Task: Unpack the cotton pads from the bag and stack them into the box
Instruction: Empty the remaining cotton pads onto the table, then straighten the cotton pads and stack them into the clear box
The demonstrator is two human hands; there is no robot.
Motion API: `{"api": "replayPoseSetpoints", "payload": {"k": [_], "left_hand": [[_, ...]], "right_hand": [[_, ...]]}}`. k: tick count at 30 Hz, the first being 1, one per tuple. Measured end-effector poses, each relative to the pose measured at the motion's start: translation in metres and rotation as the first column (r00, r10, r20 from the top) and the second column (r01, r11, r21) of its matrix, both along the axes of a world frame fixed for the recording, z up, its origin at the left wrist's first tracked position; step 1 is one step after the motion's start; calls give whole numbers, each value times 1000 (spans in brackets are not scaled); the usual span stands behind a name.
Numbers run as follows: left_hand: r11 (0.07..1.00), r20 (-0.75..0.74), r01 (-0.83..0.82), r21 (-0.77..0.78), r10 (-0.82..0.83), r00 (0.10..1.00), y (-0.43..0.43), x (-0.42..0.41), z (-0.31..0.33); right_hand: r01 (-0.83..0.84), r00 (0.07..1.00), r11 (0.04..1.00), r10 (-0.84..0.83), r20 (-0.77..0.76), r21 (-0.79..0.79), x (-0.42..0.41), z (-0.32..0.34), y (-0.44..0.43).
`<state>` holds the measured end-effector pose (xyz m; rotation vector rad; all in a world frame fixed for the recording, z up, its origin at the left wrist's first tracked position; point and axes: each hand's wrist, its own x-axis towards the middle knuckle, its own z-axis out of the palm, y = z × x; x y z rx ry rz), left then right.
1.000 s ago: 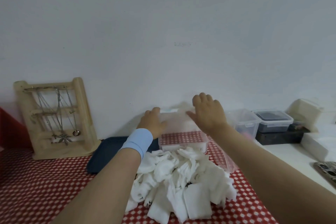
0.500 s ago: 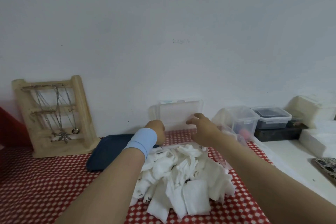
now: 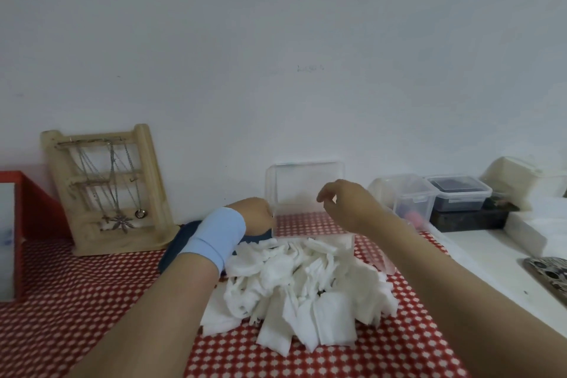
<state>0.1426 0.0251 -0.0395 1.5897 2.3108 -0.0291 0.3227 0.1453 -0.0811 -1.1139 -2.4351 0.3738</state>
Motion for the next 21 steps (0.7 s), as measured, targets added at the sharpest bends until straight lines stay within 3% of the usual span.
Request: {"api": "replayPoseSetpoints", "payload": {"k": [5, 8, 12, 14, 18, 21], "left_hand": [[975, 41, 75, -211, -68, 997, -44, 15, -15], [957, 124, 145, -251, -117, 985, -64, 23, -27], [944, 73, 170, -281, -156, 985, -80, 25, -25], [961, 85, 164, -221, -149, 985, -84, 25, -24], [987, 171, 51, 151, -77, 982, -81, 37, -33], [986, 245, 124, 111, -148, 958, -86, 56, -49]], "right_hand": [[-88, 954, 988, 119, 274, -124, 3, -12, -47], [-67, 960, 983, 111, 256, -171, 10, -21, -64], [-64, 948, 963, 141, 286, -262, 20, -20, -75], [-73, 948, 959, 152, 281, -274, 23, -19, -80], [-63, 905, 954, 179, 386, -293, 18, -19, -93], [-70, 900, 936, 209, 382, -346, 19, -14, -99]]}}
